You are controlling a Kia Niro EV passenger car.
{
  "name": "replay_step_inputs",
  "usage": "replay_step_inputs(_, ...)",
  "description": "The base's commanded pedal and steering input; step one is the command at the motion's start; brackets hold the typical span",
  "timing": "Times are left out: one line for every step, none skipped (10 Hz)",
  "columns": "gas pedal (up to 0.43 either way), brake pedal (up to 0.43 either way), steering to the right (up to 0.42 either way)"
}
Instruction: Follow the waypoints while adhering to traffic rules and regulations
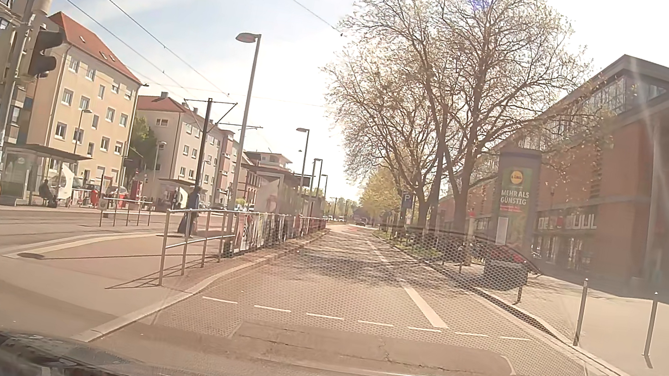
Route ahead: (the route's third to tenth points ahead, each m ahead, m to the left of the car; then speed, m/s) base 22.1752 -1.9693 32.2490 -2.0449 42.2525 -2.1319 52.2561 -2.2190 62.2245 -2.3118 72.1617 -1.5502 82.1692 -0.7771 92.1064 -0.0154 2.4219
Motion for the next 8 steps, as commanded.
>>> replay_step_inputs(0.299,0.000,0.001)
replay_step_inputs(0.299,0.000,0.001)
replay_step_inputs(0.299,0.000,0.002)
replay_step_inputs(0.299,0.000,0.001)
replay_step_inputs(0.299,0.000,0.001)
replay_step_inputs(0.299,0.000,0.001)
replay_step_inputs(0.299,0.000,0.001)
replay_step_inputs(0.287,0.000,0.002)
